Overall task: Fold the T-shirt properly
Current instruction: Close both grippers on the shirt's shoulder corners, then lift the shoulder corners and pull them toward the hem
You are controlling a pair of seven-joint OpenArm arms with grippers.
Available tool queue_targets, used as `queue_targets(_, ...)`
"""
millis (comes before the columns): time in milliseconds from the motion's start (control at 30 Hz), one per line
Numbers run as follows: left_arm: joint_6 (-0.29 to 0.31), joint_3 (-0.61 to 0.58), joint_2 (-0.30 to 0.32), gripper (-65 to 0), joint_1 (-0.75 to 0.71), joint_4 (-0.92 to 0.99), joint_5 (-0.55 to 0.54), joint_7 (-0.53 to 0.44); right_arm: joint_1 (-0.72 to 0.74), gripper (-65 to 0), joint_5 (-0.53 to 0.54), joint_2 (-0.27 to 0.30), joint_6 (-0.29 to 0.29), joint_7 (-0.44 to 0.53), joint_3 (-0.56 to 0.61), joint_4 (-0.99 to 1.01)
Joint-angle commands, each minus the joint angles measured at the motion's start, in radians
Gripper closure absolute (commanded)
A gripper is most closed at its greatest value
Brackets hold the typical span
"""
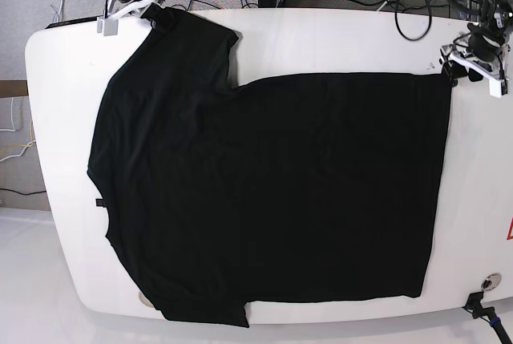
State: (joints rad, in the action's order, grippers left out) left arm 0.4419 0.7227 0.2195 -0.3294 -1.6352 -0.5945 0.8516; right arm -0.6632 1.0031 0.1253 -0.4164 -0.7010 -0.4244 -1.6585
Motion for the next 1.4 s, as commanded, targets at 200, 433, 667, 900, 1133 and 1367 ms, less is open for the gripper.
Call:
queue_targets(200,0.031,-0.042,0.041,-41.5,0.048,0.128,-0.014,0.031,-0.013,0.0,-0.014,0.007,0.011,-0.015,-0.004,-0.004)
queue_targets(433,0.077,-0.090,0.039,-40.7,0.072,0.197,-0.012,0.025,-0.017,0.0,-0.014,0.006,0.007,-0.015,-0.004,-0.004)
queue_targets(667,0.077,-0.085,0.036,-21.5,0.120,0.200,-0.012,0.024,-0.019,0.0,-0.014,0.006,0.007,-0.015,-0.004,-0.004)
queue_targets(900,0.079,-0.084,0.036,0.0,0.131,0.198,-0.014,0.024,-0.014,0.0,-0.013,0.009,0.004,-0.015,-0.004,-0.007)
queue_targets(1133,0.081,-0.082,0.036,0.0,0.126,0.194,-0.015,0.024,-0.020,0.0,-0.011,0.006,-0.035,-0.013,-0.011,-0.090)
queue_targets(1367,0.200,-0.016,0.036,0.0,0.069,0.143,-0.012,0.031,-0.091,0.0,-0.007,0.004,-0.039,-0.010,-0.012,-0.188)
